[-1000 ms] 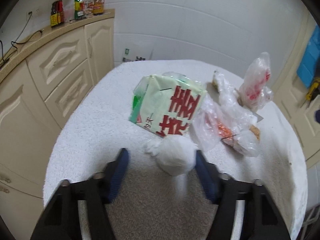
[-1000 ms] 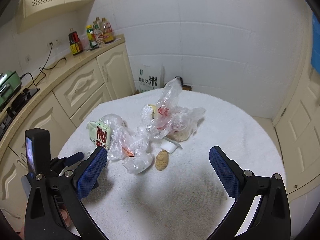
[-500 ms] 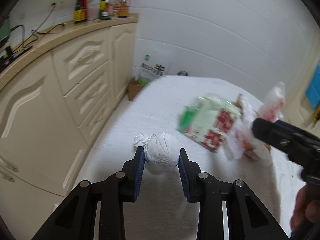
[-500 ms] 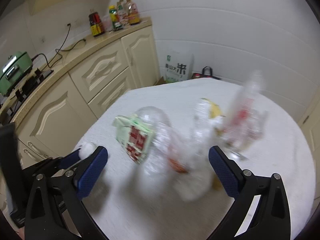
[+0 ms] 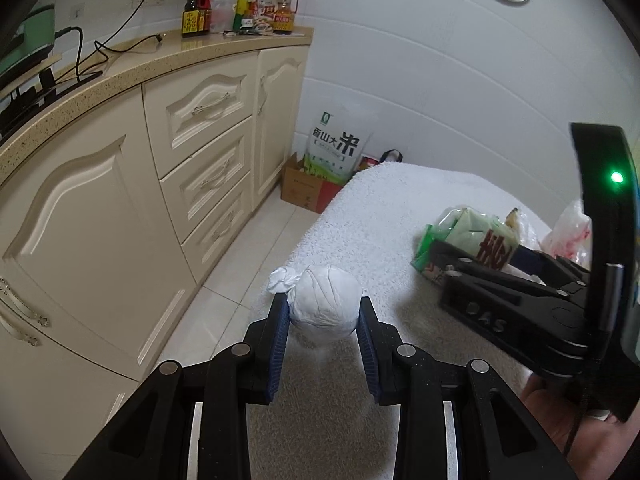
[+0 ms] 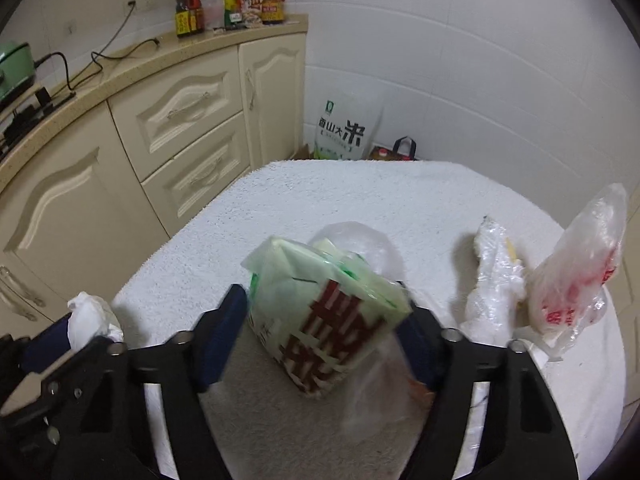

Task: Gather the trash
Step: 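Grasp the white tissue ball with the left tool while the right tool grasps the green-white packet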

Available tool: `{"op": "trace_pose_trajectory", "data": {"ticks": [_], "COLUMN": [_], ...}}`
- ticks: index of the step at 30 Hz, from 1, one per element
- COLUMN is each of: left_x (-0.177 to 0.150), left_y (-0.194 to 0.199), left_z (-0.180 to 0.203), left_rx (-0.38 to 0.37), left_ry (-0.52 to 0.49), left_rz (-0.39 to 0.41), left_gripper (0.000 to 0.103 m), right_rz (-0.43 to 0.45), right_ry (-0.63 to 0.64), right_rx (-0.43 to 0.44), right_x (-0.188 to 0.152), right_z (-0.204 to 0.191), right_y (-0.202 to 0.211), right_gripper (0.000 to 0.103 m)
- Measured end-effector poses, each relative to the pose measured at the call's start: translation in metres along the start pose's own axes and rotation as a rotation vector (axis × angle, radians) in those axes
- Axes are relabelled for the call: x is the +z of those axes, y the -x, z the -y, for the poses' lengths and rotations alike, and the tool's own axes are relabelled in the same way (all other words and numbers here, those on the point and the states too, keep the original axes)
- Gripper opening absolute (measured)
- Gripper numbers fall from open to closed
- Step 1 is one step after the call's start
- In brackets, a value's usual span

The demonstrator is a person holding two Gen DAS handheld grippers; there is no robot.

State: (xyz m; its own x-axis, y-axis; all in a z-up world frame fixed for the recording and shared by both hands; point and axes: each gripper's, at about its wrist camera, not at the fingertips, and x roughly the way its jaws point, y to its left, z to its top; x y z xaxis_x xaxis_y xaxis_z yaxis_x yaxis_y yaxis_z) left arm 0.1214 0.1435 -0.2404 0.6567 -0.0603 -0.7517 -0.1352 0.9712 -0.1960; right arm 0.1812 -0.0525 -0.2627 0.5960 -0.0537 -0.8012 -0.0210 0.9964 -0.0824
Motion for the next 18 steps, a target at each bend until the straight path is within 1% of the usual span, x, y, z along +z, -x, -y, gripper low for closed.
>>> {"op": "trace_pose_trajectory", "data": {"ticks": [1,2,3,4,5,6,10,11,12,16,18], "left_x": [-0.003,-0.005,-0.007,-0.008,-0.008,-0.009,-0.009,-0.008,-0.008,-0.010,-0.012], "left_y": [0.003,0.005,0.006,0.007,0.008,0.008,0.011,0.012,0.013,0.017,0.018], "left_z": [0.002,0.002,0.003,0.004,0.004,0.004,0.004,0.004,0.005,0.009,0.011], "left_rx": [-0.002,-0.003,-0.008,-0.011,-0.014,-0.016,-0.024,-0.026,-0.029,-0.037,-0.042], "left_ry": [-0.004,-0.008,-0.011,-0.011,-0.012,-0.014,-0.031,-0.036,-0.042,-0.068,-0.077], "left_rz": [0.001,0.001,-0.001,-0.002,0.000,0.001,0.006,0.006,0.008,0.010,0.007], "left_gripper": [0.030,0.030,0.030,0.030,0.030,0.030,0.030,0.030,0.030,0.030,0.030], "right_rz": [0.001,0.001,0.005,0.009,0.013,0.019,0.039,0.044,0.048,0.020,-0.002], "right_ry": [0.001,0.003,0.003,-0.004,-0.014,-0.021,-0.054,-0.058,-0.064,-0.086,-0.108], "right_rx": [0.012,0.022,0.031,0.049,0.069,0.080,0.126,0.135,0.152,0.173,0.190], "right_x": [-0.002,-0.005,-0.006,-0.007,-0.009,-0.011,-0.020,-0.022,-0.026,-0.038,-0.046], "right_z": [0.005,0.009,0.013,0.017,0.021,0.026,0.040,0.043,0.046,0.056,0.062], "right_y": [0.002,0.005,0.008,0.012,0.015,0.021,0.039,0.044,0.049,0.054,0.051], "right_gripper": [0.063,0.052,0.045,0.043,0.036,0.032,0.031,0.026,0.025,0.025,0.020]}}
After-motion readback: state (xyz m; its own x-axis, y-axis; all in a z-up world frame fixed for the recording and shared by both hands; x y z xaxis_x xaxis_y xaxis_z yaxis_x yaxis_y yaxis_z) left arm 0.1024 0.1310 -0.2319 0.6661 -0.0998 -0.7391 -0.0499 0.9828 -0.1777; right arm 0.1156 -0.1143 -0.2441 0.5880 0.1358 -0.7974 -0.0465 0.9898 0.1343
